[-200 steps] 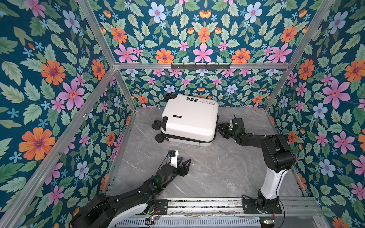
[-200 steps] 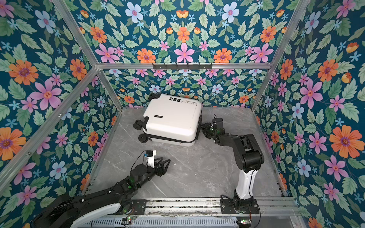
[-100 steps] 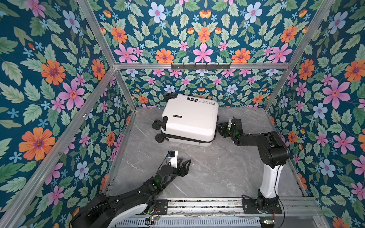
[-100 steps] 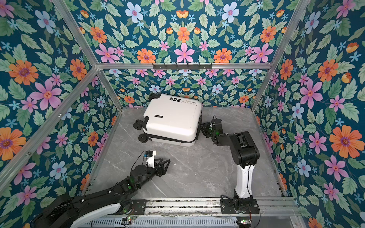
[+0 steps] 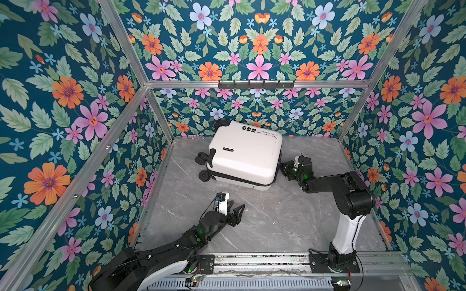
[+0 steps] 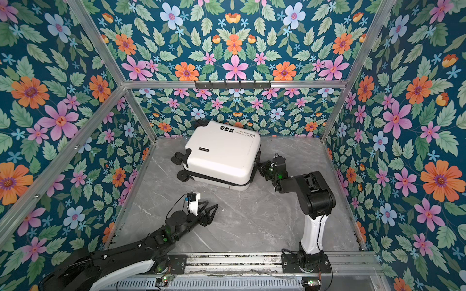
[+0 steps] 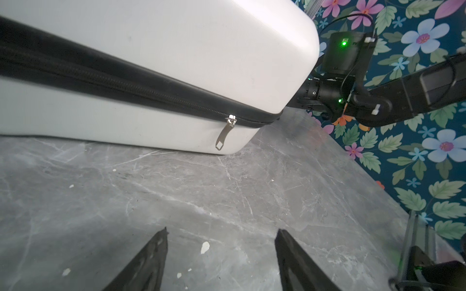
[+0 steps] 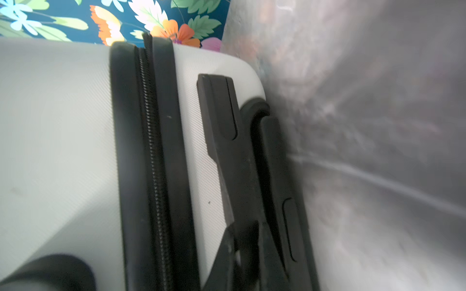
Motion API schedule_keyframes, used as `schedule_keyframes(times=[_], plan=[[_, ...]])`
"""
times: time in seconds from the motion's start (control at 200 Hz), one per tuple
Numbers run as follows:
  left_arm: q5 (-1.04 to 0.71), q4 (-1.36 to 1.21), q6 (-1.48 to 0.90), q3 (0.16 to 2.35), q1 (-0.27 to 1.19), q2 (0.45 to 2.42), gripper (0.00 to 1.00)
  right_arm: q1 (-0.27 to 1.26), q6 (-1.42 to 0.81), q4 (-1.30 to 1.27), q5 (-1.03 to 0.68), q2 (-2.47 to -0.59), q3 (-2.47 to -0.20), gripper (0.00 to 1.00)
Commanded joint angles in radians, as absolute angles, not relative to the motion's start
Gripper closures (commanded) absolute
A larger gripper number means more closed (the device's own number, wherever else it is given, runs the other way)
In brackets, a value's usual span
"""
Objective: Pack the luggage
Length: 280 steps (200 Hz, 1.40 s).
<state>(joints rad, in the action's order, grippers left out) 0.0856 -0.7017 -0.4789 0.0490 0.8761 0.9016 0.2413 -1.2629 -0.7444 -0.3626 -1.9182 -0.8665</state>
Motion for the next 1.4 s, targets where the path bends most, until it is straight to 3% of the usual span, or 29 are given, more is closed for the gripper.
schedule_keyframes(times=[0.0,0.465,1.175,1.395], plan=[[0.059,-0.799,-0.364,0.049,0.881,0.939,0.31,0.243,-1.306,-0.810,-0.376,-1.857,-0.808,1.00],[0.053,-1.250,-0.202,0.091,0.926,1.402,0.41,0.284,-1.169,-0.632,-0.371,-1.555,-0.604,1.00],[0.215,-1.580,-0.139,0.143,0.933,1.740,0.52,0.283,-1.183,-0.611,-0.397,-1.534,-0.592,1.00],[0.191,-1.640,-0.155,0.180,0.933,1.816,0.57,0.290,-1.187,-0.603,-0.400,-1.539,-0.597,1.00]])
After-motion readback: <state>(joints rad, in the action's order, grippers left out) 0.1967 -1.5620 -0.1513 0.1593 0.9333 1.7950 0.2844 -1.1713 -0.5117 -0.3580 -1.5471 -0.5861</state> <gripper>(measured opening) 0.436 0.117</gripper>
